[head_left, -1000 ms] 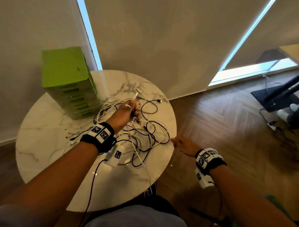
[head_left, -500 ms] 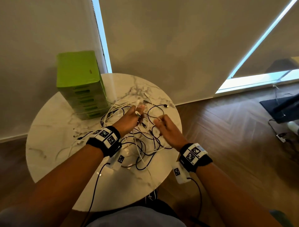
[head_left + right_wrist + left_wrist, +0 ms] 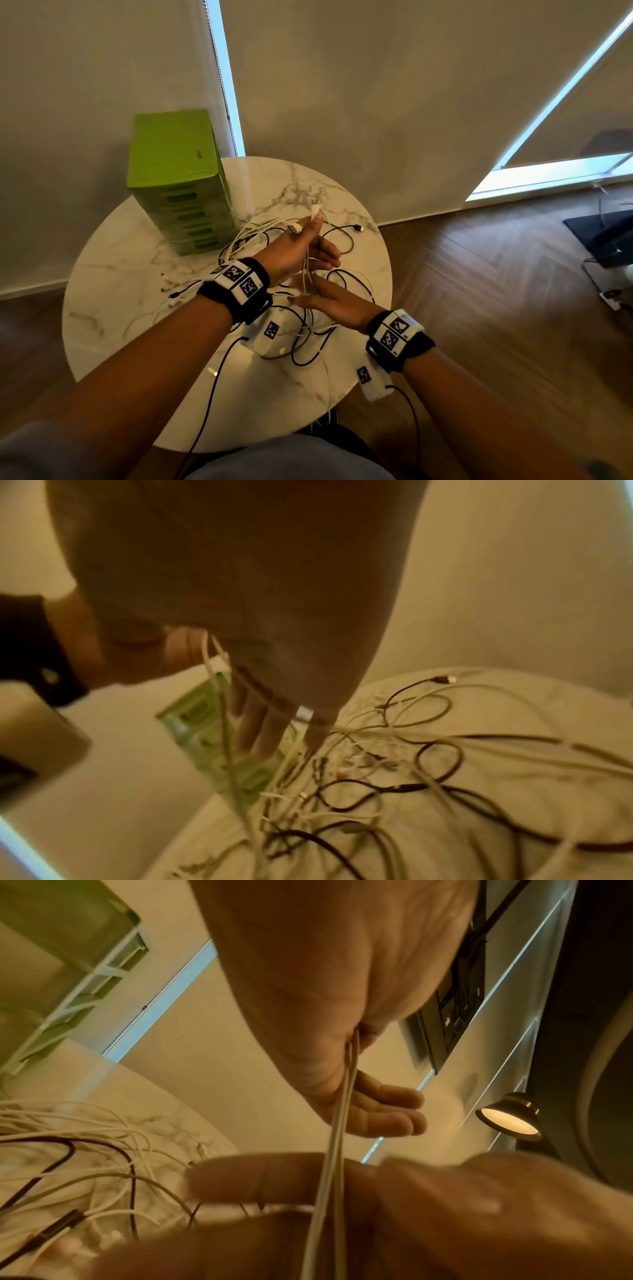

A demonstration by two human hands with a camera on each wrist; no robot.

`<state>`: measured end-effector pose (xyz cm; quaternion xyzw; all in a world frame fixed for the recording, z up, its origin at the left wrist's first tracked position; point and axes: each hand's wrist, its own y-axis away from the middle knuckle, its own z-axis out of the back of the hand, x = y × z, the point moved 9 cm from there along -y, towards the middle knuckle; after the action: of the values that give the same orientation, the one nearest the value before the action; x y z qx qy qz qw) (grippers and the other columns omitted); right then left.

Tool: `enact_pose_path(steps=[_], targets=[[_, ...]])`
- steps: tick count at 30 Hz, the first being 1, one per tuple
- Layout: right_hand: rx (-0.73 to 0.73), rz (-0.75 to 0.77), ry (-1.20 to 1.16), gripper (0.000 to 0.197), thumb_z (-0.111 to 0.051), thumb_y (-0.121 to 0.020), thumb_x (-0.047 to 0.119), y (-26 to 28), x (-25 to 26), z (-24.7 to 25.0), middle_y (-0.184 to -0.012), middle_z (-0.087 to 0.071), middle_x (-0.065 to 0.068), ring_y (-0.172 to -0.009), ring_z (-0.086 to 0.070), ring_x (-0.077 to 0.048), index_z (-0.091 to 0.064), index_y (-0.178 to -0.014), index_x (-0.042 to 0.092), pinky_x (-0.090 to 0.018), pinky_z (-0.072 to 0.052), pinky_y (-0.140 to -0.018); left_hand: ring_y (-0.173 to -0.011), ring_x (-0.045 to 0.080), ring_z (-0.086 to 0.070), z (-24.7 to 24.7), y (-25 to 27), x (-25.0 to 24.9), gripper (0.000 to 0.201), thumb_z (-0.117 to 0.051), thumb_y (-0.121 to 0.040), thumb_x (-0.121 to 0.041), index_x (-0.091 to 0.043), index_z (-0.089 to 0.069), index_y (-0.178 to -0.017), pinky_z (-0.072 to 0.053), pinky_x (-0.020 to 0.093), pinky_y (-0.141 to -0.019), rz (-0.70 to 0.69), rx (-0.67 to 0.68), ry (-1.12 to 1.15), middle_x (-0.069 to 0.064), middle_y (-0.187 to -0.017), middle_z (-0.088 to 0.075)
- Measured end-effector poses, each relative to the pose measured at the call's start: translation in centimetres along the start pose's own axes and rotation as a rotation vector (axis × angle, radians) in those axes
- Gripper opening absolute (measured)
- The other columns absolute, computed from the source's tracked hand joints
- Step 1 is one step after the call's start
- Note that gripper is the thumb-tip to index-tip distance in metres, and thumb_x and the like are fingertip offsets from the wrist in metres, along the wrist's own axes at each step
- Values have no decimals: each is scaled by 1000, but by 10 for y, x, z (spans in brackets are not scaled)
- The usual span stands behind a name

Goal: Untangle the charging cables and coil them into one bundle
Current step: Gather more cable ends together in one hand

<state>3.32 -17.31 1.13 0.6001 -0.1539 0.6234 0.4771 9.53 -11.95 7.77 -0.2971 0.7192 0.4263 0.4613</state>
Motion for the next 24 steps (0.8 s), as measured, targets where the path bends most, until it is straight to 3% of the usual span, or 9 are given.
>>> enact_pose_path(steps=[2,3,5,8,12,15,19,22,24], targets=[[83,-3,-127,34,-52,-103,37,-1,8,-8,-101,-72,-4,-98,-68,-15,-64,-118,9,-35,-47,-101,-90,38,-70,-1,-3,-4,41,-32,-106,-49,-11,-47,-101,-56,47,-86,21,35,-19,23,-93,-70],[83,-18,-202,33,-48,-105,34,1,7,-4,-76,-66,-3,-75,-66,-16,-65,-102,7,-40,-50,-90,-93,40,-71,2,-4,-6,43,-31,-106,-50,-12,-47,-93,-55,48,-88,42,55,-36,23,-92,-71],[-39,-64,-257,34,-48,-105,36,5,-1,22,-59,-51,6,-52,-51,-8,-59,-83,13,-39,-50,-71,-99,39,-71,10,-3,-6,47,-29,-105,-52,-15,-47,-83,-54,47,-91,92,90,-66,21,-87,-72],[-325,-33,122,34,-50,-103,44,5,-7,73,-65,-49,8,-56,-44,-7,-54,-74,25,-34,-39,-66,-106,31,-71,22,-8,0,45,-29,-106,-48,-15,-47,-81,-50,41,-100,132,93,-87,14,-79,-69],[-261,79,450,19,-50,-104,35,-12,0,48,-74,-54,7,-64,-48,-9,-47,-89,23,-27,-34,-58,-64,20,-52,27,-29,10,26,-44,-106,-34,-16,-49,-88,-44,37,-85,155,-44,207,-1,-64,-33],[-53,44,412,22,-57,-98,30,-26,-11,18,-88,-57,2,-76,-52,-13,-51,-109,12,-28,-39,-65,-54,13,-28,31,-41,24,15,-42,-104,-23,-20,-46,-90,-38,33,-69,201,-119,250,-3,-65,-27],[95,-35,250,26,-56,-96,24,-47,-16,36,-106,-63,-9,-93,-59,-19,-60,-115,7,-30,-48,-83,-54,13,-20,54,-53,37,19,-36,-101,-27,-20,-46,-88,-27,29,-56,189,-290,150,-5,-64,-26],[9,-160,65,20,-52,-99,12,-68,-31,79,-103,-62,-2,-83,-58,-10,-62,-115,5,-19,-46,-74,-53,13,-20,66,-62,42,28,-32,-103,-28,-20,-41,-78,-24,28,-52,171,-327,124,-5,-62,-27],[-175,-224,8,12,-50,-100,14,-85,-45,116,-93,-61,-4,-83,-57,-17,-60,-103,8,-27,-45,-74,-51,13,-21,72,-68,47,32,-32,-105,-30,-20,-41,-75,-24,29,-52,179,-326,140,-4,-62,-29]])
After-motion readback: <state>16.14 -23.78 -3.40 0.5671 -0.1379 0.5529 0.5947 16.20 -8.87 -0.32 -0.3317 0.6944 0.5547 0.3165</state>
